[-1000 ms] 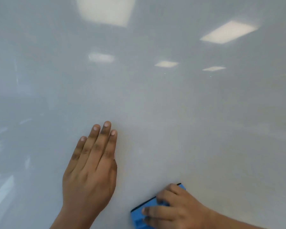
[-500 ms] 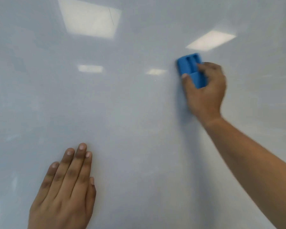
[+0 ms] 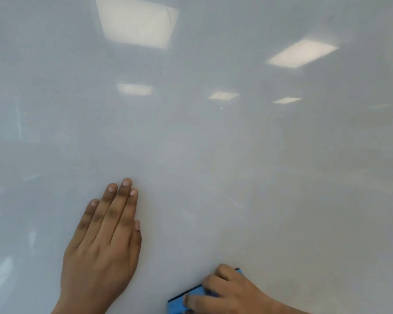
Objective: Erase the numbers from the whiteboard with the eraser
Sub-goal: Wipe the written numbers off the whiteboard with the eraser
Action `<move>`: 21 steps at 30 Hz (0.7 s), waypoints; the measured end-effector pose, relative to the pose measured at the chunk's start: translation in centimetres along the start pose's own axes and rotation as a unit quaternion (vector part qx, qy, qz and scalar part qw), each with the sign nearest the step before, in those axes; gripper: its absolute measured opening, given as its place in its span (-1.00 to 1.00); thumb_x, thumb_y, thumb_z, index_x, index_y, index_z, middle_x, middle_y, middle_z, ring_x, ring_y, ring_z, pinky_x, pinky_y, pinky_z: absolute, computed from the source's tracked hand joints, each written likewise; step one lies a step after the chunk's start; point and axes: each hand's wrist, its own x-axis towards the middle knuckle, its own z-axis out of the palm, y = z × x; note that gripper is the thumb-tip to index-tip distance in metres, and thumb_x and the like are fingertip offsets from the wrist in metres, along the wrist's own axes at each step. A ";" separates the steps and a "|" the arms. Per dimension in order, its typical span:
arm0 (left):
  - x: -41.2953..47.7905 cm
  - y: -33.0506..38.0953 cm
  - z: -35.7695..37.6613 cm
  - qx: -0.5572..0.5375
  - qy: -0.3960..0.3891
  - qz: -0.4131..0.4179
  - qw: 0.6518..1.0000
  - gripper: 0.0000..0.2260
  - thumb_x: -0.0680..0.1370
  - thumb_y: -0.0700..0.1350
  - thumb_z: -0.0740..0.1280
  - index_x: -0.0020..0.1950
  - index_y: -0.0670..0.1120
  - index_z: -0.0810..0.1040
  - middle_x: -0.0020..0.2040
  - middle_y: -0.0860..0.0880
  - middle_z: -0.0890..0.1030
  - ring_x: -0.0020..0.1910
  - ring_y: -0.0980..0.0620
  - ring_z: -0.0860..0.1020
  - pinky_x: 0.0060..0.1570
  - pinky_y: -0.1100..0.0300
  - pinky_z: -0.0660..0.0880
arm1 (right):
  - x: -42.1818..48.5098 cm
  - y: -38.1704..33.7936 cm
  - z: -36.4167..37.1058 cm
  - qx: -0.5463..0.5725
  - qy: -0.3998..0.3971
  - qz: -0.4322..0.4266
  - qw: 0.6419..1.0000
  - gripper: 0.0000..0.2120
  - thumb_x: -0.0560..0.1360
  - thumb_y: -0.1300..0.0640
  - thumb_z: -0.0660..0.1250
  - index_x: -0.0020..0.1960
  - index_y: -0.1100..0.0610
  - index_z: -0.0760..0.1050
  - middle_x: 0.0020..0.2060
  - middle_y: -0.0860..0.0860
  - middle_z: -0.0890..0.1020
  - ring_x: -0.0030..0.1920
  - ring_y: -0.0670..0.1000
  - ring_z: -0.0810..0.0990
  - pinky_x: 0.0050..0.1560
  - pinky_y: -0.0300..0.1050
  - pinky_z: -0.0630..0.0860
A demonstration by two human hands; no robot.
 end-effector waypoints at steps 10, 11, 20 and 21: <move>0.1 -0.7 -1.2 -0.158 0.046 -0.116 0.980 -0.44 0.66 0.05 0.01 0.48 -0.35 0.27 0.49 -0.28 0.33 0.61 -0.03 0.14 0.47 -0.19 0.21 | 21.2 8.3 -9.6 -0.012 0.214 0.061 0.975 -0.58 0.40 -0.03 0.43 0.21 0.09 0.62 0.24 0.03 0.60 -0.04 0.16 0.50 -0.13 0.07 0.44; 0.2 -0.7 -1.0 -0.133 0.035 -0.102 0.985 -0.47 0.64 -0.01 0.04 0.51 -0.33 0.27 0.51 -0.27 0.32 0.61 -0.04 0.13 0.46 -0.20 0.21 | 22.5 9.7 -10.8 -0.016 0.233 0.080 0.969 -0.58 0.40 -0.05 0.42 0.21 0.09 0.62 0.23 0.04 0.59 -0.05 0.15 0.50 -0.12 0.08 0.47; 0.1 -0.9 0.0 -0.011 0.027 -0.019 0.999 -0.58 0.63 -0.22 0.15 0.50 -0.26 0.38 0.53 -0.19 0.33 0.58 -0.14 0.23 0.54 -0.11 0.16 | 6.4 27.4 -14.7 0.000 0.433 0.449 0.782 -0.59 0.41 -0.08 0.45 0.10 0.19 0.61 0.15 0.14 0.56 0.13 -0.07 0.54 0.21 -0.26 0.46; 0.1 -0.8 0.0 -0.009 0.019 -0.022 1.000 -0.57 0.64 -0.22 0.14 0.51 -0.26 0.37 0.54 -0.19 0.32 0.58 -0.14 0.23 0.55 -0.12 0.15 | 3.3 27.4 -13.6 0.017 0.432 0.507 0.746 -0.57 0.40 -0.11 0.44 0.12 0.17 0.59 0.17 0.07 0.54 0.13 -0.15 0.53 0.23 -0.22 0.48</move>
